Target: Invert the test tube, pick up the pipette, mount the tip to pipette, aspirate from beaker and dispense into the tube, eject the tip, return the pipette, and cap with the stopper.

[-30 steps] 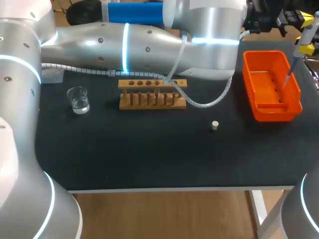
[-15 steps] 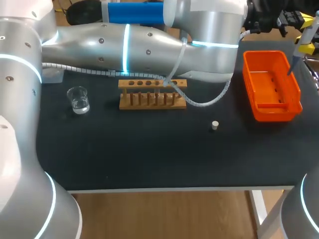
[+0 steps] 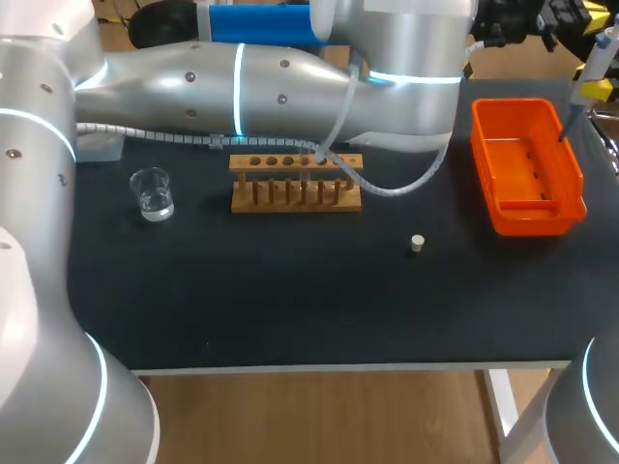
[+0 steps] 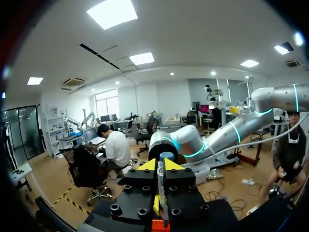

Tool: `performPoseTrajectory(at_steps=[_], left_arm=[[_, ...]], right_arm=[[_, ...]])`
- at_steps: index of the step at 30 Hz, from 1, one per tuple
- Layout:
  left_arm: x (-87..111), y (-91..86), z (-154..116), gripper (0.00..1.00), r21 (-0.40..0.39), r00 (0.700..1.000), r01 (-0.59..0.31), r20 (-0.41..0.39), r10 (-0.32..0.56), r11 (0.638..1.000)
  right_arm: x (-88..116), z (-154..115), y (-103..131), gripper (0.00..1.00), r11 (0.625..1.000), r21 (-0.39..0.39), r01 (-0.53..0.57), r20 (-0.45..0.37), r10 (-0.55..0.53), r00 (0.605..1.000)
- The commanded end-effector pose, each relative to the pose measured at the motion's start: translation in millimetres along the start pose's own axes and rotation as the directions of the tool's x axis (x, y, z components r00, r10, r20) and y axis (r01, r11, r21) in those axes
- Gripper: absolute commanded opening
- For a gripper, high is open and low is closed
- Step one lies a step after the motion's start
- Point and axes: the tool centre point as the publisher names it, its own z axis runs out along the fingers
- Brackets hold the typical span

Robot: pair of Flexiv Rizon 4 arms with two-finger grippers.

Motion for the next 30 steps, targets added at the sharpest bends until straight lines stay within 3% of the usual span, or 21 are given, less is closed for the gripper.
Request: performPoseTrajectory(at_steps=[1,7,14,24,30], left_arm=[[2.7,-12.6,-13.8,1.00,-0.012,1.000,-0.012,0.017,0.012,1.000],[1.7,-26.5,-34.2,1.00,-0.062,0.998,-0.043,0.034,0.045,0.997],[6.1,-31.7,-65.4,1.00,-0.100,0.998,-0.067,0.000,0.067,0.993],[22.2,-12.5,-110.5,1.00,-0.093,0.999,-0.011,-0.052,0.006,0.996],[36.3,5.7,-140.9,1.00,-0.091,1.000,0.006,-0.016,-0.008,0.996]], right_arm=[[0.7,0.4,1.0,0.00,1.000,0.003,0.000,0.001,0.000,1.000],[0.7,0.4,1.0,0.00,1.000,0.003,0.000,0.001,0.000,1.000],[0.7,0.4,1.0,0.00,1.000,0.003,0.000,0.001,0.000,1.000],[0.7,0.4,1.0,0.00,1.000,0.003,0.000,0.001,0.000,1.000],[0.7,0.4,1.0,0.00,1.000,0.003,0.000,0.001,0.000,1.000]])
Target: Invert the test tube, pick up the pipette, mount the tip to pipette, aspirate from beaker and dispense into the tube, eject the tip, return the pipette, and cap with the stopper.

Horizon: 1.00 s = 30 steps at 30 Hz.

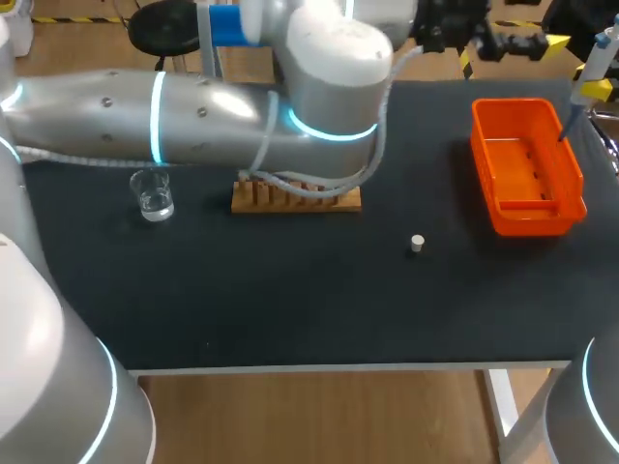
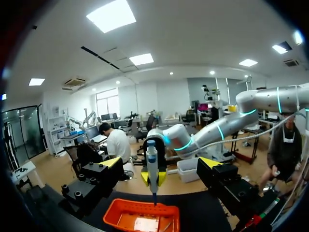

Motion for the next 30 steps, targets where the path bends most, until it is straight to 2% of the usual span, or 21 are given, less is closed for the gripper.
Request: performPoseTrajectory(at_steps=[1,7,14,17,30], left_arm=[[10.3,8.0,-53.6,1.00,-0.067,1.000,-0.008,0.001,0.009,0.998],[22.8,19.1,-83.0,1.00,-0.065,0.998,-0.034,0.051,0.038,0.997],[32.6,40.6,-115.7,1.00,-0.059,0.994,0.002,0.110,0.004,0.998],[35.5,51.1,-128.9,1.00,-0.024,0.992,0.010,0.124,-0.007,1.000],[34.5,90.7,-184.6,1.00,0.043,0.989,0.012,0.147,-0.018,0.999]], right_arm=[[0.6,0.4,1.0,0.00,1.000,0.003,0.000,0.001,0.000,1.000],[0.6,0.4,1.0,0.00,1.000,0.003,0.000,0.001,0.000,1.000],[0.6,0.4,1.0,0.00,1.000,0.003,0.000,0.001,0.000,1.000],[0.6,0.4,1.0,0.00,1.000,0.003,0.000,0.001,0.000,1.000],[0.6,0.4,1.0,0.00,1.000,0.003,0.000,0.001,0.000,1.000]])
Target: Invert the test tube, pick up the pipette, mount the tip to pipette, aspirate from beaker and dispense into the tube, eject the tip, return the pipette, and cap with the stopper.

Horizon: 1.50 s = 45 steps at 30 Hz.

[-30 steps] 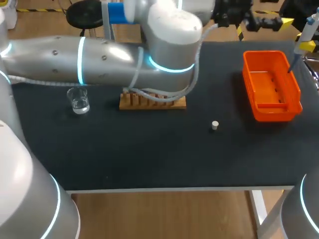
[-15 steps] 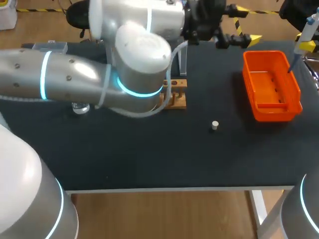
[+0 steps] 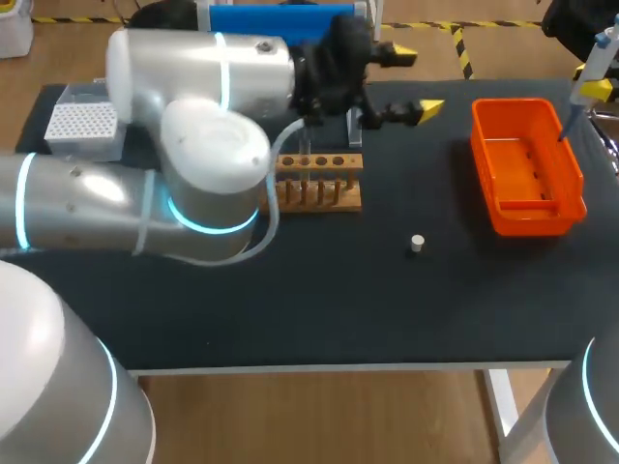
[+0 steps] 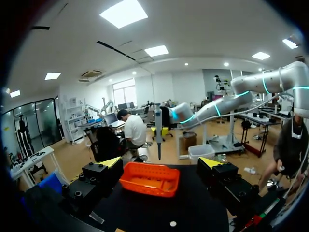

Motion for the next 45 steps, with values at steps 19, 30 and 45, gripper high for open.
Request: performPoseTrajectory(at_steps=[19,30,45], left_arm=[[-25.7,35.8,-95.5,1.00,0.188,0.999,0.042,-0.033,-0.037,0.981],[-34.7,48.4,-114.6,1.00,0.191,0.998,0.058,-0.033,-0.053,0.980],[-37.0,49.2,-115.7,1.00,0.124,0.996,0.083,-0.039,-0.079,0.989]], right_arm=[[0.6,0.4,1.0,0.00,1.000,0.003,0.000,0.001,0.000,1.000],[0.6,0.4,1.0,0.00,1.000,0.003,0.000,0.001,0.000,1.000],[0.6,0.4,1.0,0.00,1.000,0.003,0.000,0.001,0.000,1.000]])
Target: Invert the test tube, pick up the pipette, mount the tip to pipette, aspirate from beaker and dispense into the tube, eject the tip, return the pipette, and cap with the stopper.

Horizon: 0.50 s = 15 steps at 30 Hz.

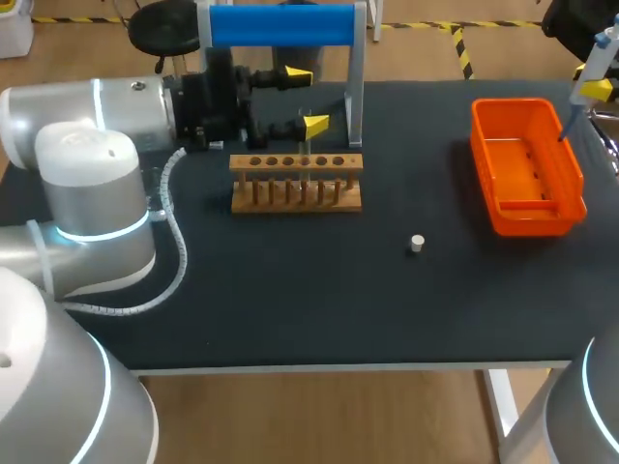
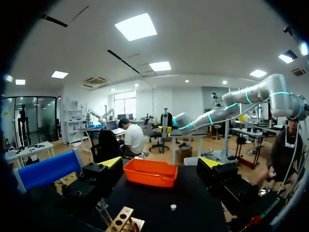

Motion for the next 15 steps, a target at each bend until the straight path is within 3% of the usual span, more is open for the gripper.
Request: performPoseTrajectory(at_steps=[1,15], left_arm=[[-1.1,-5.1,2.1,1.00,-0.016,1.000,0.003,-0.003,-0.003,1.000],[1.9,-7.6,6.0,1.00,-0.030,1.000,0.005,0.004,-0.005,1.000]], right_arm=[[0.6,0.3,1.0,0.00,1.000,0.003,0.000,0.001,0.000,1.000],[0.6,0.3,1.0,0.00,1.000,0.003,0.000,0.001,0.000,1.000]])
